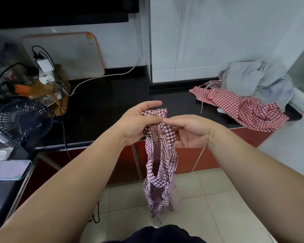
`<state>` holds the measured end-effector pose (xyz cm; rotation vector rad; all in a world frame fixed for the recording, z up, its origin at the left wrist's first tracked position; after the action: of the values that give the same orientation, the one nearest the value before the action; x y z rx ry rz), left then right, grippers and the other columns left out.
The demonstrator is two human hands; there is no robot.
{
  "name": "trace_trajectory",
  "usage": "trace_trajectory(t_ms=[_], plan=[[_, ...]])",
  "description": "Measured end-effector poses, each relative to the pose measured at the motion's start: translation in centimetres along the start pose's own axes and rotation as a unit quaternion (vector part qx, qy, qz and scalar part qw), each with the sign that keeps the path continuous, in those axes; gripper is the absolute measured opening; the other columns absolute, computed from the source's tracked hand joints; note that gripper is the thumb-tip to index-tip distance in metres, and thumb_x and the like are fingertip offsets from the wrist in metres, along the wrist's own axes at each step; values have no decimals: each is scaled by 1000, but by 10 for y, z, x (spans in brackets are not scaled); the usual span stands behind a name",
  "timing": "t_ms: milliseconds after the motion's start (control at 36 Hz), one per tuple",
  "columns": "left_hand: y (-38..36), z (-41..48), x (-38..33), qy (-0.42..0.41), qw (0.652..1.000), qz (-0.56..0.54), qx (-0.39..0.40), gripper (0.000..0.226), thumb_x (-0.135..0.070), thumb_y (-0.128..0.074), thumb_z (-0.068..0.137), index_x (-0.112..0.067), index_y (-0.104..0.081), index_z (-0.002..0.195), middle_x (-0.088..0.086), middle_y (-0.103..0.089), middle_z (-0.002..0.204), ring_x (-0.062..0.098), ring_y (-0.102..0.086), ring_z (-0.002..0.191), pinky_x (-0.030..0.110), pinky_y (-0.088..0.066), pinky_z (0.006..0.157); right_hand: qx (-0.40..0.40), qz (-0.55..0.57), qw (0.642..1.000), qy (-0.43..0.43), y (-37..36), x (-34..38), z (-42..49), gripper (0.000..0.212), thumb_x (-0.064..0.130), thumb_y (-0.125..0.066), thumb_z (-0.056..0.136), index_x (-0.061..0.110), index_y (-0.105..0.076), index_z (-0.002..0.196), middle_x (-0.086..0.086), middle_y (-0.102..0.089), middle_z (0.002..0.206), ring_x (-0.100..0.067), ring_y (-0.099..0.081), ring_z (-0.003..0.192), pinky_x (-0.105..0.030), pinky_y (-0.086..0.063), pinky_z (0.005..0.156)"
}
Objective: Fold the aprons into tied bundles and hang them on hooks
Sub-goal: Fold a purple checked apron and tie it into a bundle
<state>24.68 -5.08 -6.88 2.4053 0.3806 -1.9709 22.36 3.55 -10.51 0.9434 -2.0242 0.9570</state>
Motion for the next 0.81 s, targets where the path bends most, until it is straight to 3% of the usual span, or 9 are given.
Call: trace_trajectory(t_ms=[139, 194, 306, 444, 556, 639, 694, 750, 806], plan=[[-7, -7, -2, 11, 999, -19, 41, 41, 8, -51, 91, -21, -61, 118, 1, -66, 71, 6, -60, 54, 19, -48, 51, 0, 16, 1000, 2, -6, 2, -3, 8, 23, -67, 72, 20, -74, 68, 4, -55, 66, -8, -42, 64, -16, -35, 46], [-6, -8, -1, 9, 999, -20, 42, 42, 7, -51, 91, -22, -61, 118, 3, -67, 78, 10, -62, 62, 23, -52, 59, 4, 18, 1000, 0, -7, 1, -3, 10, 22, -66, 73, 21, -72, 66, 4, -54, 68, -7, -40, 64, -15, -34, 45], [-4, -9, 0, 5, 998, -17, 53, 42, 6, -53, 90, -24, -63, 118, 8, -67, 91, 17, -62, 77, 35, -50, 79, 20, 55, 998, -14, -10, -7, 0, 26, 36, -67, 75, 18, -65, 94, 1, -55, 86, -9, -46, 70, -18, -39, 49], [4, -12, 1, 9, 998, 44, 38, 46, 9, -57, 87, -23, -61, 120, 18, -64, 104, 28, -60, 94, 50, -46, 97, -88, 4, 992, 85, 5, 11, 2, 12, 24, -55, 94, 15, -63, 98, 2, -60, 76, -7, -50, 58, -17, -43, 49], [9, -11, 6, 13, 996, 93, 1, 39, -1, -64, 87, -21, -60, 120, 18, -66, 109, 26, -62, 95, 43, -53, 87, -138, -72, 980, 124, 5, 20, -2, 14, 16, -53, 96, 15, -60, 84, 2, -61, 69, -7, -52, 58, -20, -44, 53], [19, -9, 10, 0, 992, 115, -50, 37, -20, -73, 82, -21, -60, 117, 6, -70, 100, 17, -68, 89, 33, -55, 78, -204, -166, 948, 178, 11, 32, -4, 18, 14, -53, 96, 14, -59, 79, -3, -64, 74, -16, -58, 70, -39, -53, 73], [18, -11, 15, -5, 985, 160, -62, 35, -24, -76, 79, -21, -62, 111, 4, -71, 98, 18, -70, 89, 35, -58, 80, -258, -297, 896, 208, 11, 43, -10, 17, 20, -56, 93, 16, -62, 77, -10, -66, 78, -27, -62, 75, -53, -53, 83], [18, -12, 17, -21, 978, 187, -85, 28, -20, -74, 82, -20, -62, 107, 4, -71, 96, 21, -70, 89, 41, -59, 82, -276, -365, 861, 223, 4, 51, -15, 19, 20, -56, 94, 16, -62, 76, -14, -69, 79, -33, -66, 78, -53, -53, 81], [21, -13, 15, -50, 967, 213, -128, 24, -20, -72, 84, -21, -61, 106, 2, -71, 94, 19, -70, 86, 42, -58, 81, -284, -365, 854, 238, 1, 57, -19, 19, 17, -55, 95, 14, -63, 78, -10, -68, 72, -29, -67, 70, -52, -55, 76]])
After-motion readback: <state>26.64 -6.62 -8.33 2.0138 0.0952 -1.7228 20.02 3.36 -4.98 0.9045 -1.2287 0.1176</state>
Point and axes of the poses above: each hand's wrist, its own z-axis towards the middle knuckle, its own y-axis out of the back of the hand, x = y × z, the point moved 10 cm from there along z, towards the middle knuckle
